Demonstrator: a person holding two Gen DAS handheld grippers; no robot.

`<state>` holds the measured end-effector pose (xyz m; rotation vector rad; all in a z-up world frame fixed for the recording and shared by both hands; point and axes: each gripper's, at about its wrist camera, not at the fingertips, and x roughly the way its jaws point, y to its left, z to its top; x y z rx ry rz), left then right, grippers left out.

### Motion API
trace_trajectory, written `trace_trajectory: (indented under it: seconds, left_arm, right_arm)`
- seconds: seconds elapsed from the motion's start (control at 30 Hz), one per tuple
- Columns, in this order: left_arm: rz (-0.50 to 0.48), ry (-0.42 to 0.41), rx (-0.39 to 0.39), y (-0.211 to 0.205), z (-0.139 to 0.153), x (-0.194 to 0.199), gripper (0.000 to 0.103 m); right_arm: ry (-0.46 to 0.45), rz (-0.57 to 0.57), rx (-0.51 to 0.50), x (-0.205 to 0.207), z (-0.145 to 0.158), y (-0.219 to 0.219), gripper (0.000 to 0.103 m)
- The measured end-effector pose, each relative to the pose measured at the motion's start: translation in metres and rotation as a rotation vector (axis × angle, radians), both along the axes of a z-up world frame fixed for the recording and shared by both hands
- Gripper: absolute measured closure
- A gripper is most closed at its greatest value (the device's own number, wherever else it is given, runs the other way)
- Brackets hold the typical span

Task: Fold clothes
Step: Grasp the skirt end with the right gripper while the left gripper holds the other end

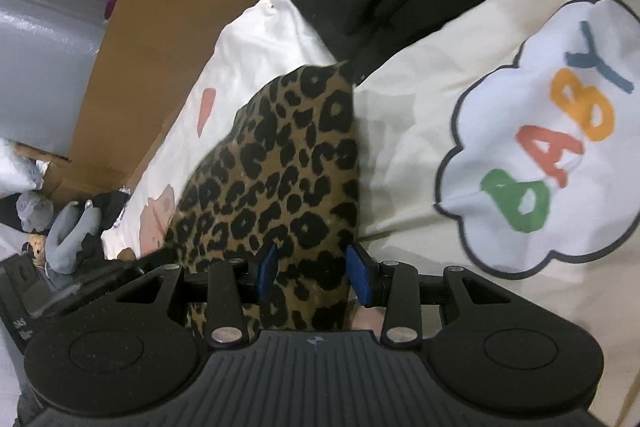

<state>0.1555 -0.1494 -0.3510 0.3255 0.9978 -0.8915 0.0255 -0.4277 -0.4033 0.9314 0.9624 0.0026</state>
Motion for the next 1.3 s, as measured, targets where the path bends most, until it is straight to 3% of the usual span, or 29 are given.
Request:
trace_trajectory:
  seconds: [0.2, 0.4, 0.43, 0.5, 0.53, 0.63, 0.7, 0.83, 1.0, 1.03, 1.1, 1.3]
  left_arm:
    - [0.000, 0.014, 0.065, -0.004, -0.017, 0.001, 0.102]
    - [0.010, 0.010, 0.080, -0.008, -0.030, -0.003, 0.099]
    - [0.008, 0.008, 0.080, -0.008, -0.030, -0.003, 0.099]
    - [0.003, 0.011, 0.082, -0.008, -0.029, -0.001, 0.096]
    - [0.000, 0.012, 0.083, -0.008, -0.028, 0.000, 0.096]
    - [-0.002, 0.021, 0.072, -0.008, -0.023, 0.003, 0.089]
    - [-0.005, 0.026, 0.055, -0.008, -0.018, 0.005, 0.078]
    - [-0.015, 0.053, 0.041, -0.014, -0.021, 0.011, 0.058]
    - [-0.018, 0.091, 0.032, -0.021, -0.028, 0.020, 0.058]
    - [-0.009, 0.103, 0.027, -0.021, -0.031, 0.022, 0.058]
    - [0.003, 0.126, 0.009, -0.019, -0.033, 0.025, 0.058]
    - [0.008, 0.158, -0.008, -0.020, -0.037, 0.032, 0.060]
  right_arm:
    - [0.011, 0.005, 0.016, 0.003, -0.014, 0.007, 0.058]
    - [-0.009, -0.017, 0.090, 0.007, -0.034, 0.009, 0.060]
    - [-0.017, -0.023, 0.113, 0.008, -0.036, 0.009, 0.065]
    - [-0.032, -0.010, 0.128, 0.010, -0.037, 0.012, 0.091]
    - [-0.045, 0.003, 0.117, 0.010, -0.034, 0.013, 0.096]
    - [-0.056, 0.019, 0.101, 0.008, -0.026, 0.014, 0.098]
    - [-0.048, 0.014, 0.105, 0.007, -0.023, 0.012, 0.098]
    - [-0.036, -0.003, 0.116, 0.005, -0.025, 0.011, 0.099]
    - [-0.034, -0.013, 0.132, 0.006, -0.028, 0.010, 0.092]
    - [-0.033, -0.016, 0.140, 0.006, -0.029, 0.009, 0.087]
    - [-0.036, -0.024, 0.141, 0.005, -0.029, 0.008, 0.064]
    - [-0.029, -0.032, 0.159, 0.006, -0.037, 0.011, 0.060]
